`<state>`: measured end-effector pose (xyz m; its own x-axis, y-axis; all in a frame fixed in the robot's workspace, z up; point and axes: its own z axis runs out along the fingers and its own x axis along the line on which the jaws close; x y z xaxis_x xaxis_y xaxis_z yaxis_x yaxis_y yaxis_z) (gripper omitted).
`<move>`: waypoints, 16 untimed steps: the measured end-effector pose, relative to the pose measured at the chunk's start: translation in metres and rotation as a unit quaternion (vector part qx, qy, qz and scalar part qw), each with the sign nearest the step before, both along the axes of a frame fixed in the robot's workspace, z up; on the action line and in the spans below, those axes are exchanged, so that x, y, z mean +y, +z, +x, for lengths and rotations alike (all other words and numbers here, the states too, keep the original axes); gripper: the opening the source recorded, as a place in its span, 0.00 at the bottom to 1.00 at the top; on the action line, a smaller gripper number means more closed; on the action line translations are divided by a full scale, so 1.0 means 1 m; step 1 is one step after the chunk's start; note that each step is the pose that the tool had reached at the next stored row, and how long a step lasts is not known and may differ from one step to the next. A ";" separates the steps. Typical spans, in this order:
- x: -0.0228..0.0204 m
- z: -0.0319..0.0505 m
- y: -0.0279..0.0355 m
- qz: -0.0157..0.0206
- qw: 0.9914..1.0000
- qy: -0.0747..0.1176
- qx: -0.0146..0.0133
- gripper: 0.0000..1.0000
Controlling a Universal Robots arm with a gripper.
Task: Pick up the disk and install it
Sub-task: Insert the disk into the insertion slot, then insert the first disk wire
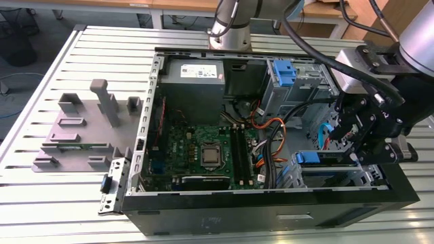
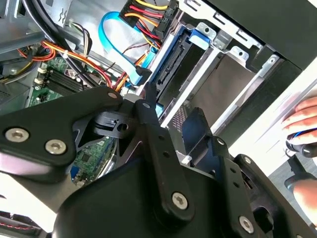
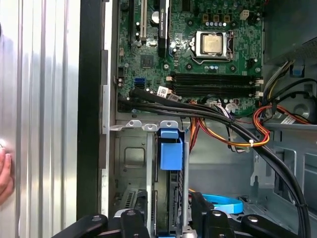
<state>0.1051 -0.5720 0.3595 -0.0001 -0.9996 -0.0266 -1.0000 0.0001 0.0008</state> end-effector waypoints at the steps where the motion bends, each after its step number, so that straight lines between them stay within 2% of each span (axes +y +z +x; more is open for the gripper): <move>1: 0.0000 -0.0001 -0.0001 0.000 1.000 0.000 0.000 0.48; 3: 0.0011 -0.0001 -0.0019 0.000 1.000 0.000 0.000 0.48; 16: 0.0011 -0.0001 -0.0007 0.000 1.000 0.000 0.000 0.48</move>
<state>0.1050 -0.5709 0.3589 -0.0002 -0.9996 -0.0268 -1.0000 0.0002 0.0007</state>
